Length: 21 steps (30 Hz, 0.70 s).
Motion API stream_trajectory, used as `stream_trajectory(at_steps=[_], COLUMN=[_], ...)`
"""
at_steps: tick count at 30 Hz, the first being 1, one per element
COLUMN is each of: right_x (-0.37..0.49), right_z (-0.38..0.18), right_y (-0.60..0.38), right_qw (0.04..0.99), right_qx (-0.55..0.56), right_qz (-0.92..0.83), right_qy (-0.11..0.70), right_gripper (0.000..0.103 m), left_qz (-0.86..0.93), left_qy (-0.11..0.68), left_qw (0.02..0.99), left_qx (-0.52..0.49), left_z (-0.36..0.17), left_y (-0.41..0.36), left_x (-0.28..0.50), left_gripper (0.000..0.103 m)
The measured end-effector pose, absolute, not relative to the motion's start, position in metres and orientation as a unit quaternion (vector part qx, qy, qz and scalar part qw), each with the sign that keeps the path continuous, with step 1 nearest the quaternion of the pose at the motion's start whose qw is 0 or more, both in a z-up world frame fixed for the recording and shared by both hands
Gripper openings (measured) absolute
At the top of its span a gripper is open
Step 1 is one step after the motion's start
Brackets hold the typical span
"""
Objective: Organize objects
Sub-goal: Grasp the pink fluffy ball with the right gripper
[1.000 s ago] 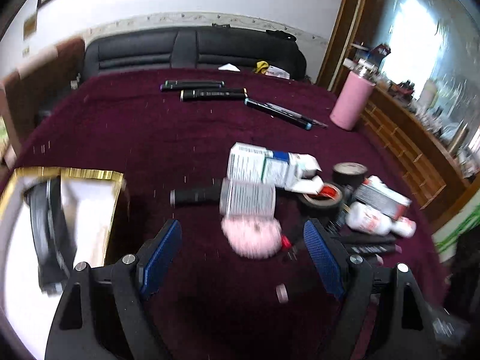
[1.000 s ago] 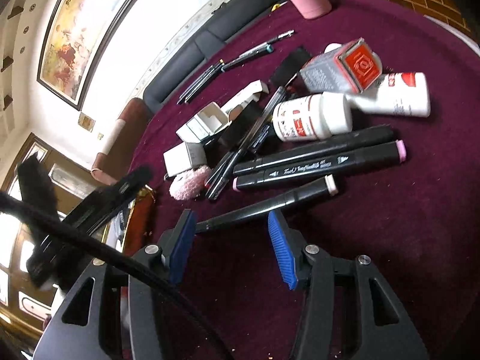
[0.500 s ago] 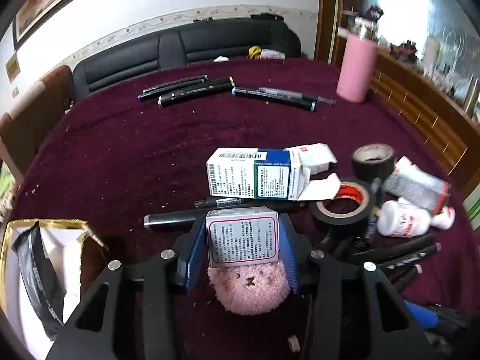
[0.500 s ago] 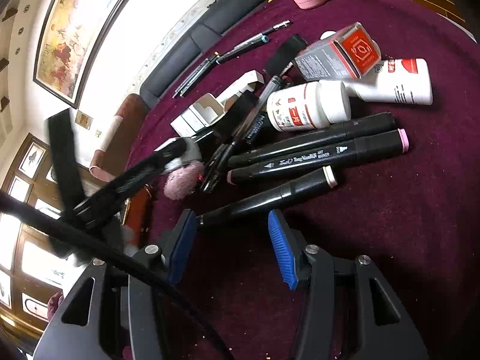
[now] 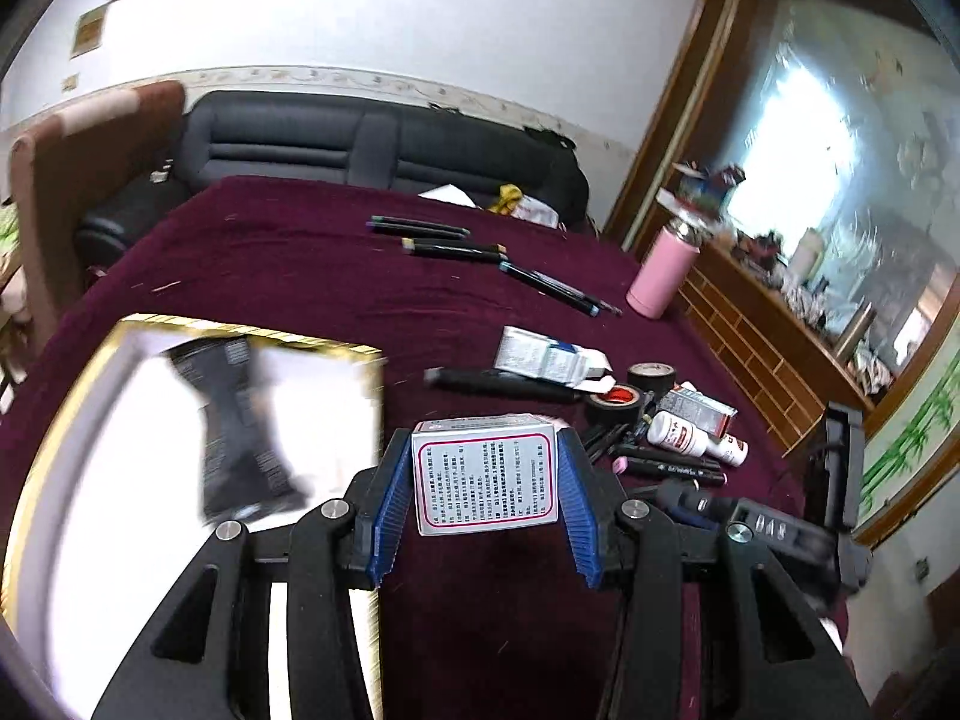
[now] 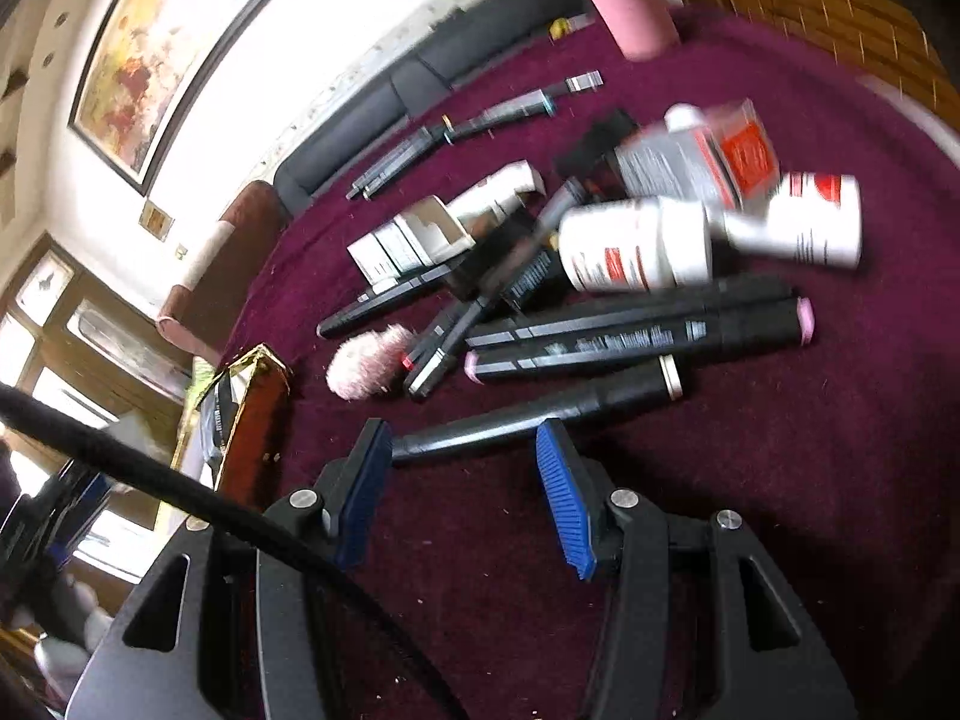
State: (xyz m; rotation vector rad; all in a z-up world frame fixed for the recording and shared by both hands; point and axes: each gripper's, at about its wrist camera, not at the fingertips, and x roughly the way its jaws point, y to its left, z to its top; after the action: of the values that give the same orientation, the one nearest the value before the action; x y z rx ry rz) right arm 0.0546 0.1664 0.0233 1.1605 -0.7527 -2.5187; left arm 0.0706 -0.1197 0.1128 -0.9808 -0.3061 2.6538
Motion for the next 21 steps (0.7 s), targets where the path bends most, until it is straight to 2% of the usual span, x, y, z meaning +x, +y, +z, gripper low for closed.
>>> stream_trajectory(at_steps=[4, 8, 15, 21], right_x=[0.049, 0.008, -0.052, -0.059], right_z=[0.048, 0.061, 0.035, 0.019], right_y=[0.133, 0.088, 0.034, 0.021], right_qw=[0.168, 0.177, 0.146, 0.08], right_qx=[0.41, 0.449, 0.511, 0.523], right_qz=[-0.874, -0.868, -0.847, -0.848], right_qy=[-0.202, -0.116, -0.026, 0.03], right_gripper=[0.049, 0.053, 0.053, 0.052], left_qz=[0.927, 0.927, 0.918, 0.915], left_qy=[-0.116, -0.133, -0.189, -0.204], left_qw=[0.132, 0.126, 0.115, 0.112], left_qx=[-0.331, -0.327, -0.33, -0.329], left_z=[0.112, 0.103, 0.08, 0.07], left_y=[-0.158, -0.186, -0.23, -0.253], left_x=[0.099, 0.11, 0.116, 0.119], left_gripper=[0.041, 0.041, 0.041, 0.041])
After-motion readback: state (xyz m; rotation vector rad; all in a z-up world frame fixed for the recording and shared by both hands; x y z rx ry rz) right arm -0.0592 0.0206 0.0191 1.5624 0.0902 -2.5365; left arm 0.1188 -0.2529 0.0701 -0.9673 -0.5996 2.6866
